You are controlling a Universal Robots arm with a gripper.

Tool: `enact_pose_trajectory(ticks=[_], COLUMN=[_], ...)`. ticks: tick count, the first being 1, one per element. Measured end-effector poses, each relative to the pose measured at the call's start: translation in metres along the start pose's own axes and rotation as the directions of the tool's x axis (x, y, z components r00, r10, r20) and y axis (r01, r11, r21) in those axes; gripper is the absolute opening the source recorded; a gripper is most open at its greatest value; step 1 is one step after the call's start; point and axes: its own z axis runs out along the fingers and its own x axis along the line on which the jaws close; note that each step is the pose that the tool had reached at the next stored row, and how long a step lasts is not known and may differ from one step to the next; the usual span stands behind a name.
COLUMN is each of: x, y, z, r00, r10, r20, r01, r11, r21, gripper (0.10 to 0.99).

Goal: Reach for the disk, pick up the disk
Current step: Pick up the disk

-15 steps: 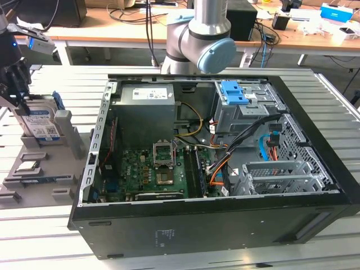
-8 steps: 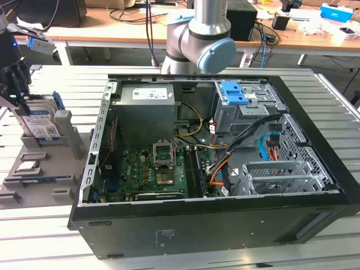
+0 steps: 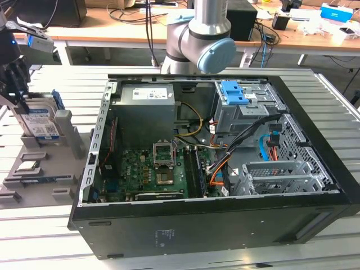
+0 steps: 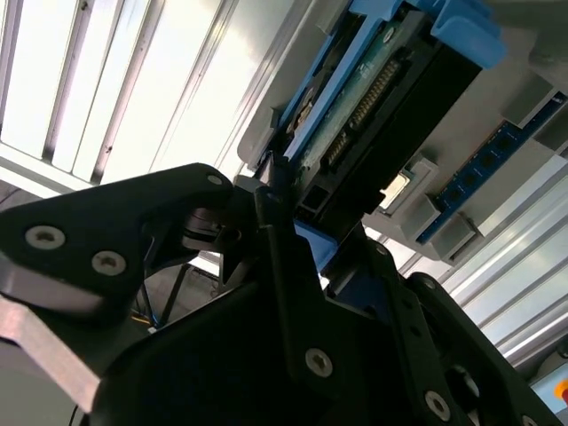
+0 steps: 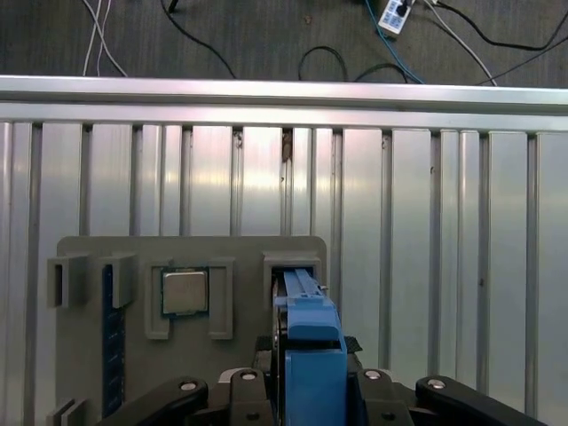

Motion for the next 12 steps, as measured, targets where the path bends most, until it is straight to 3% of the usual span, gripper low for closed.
enact_pose_trajectory(ticks=[7, 9, 12], x=[-0.0002, -0.0004, -0.0005], y=[0.0008, 0.0012, 0.0013], z=[-0.0218, -0.0347, -0.0401], r00=[1.0000, 1.0000, 1.0000], r10=[0.000, 0.000, 0.000], r20=[0.0000, -0.0001, 0.0000], r01=[0.000, 0.000, 0.000], r11=[1.0000, 1.0000, 1.0000], r21=[0.000, 0.000, 0.000], gripper=[0.365, 0.365, 0.365])
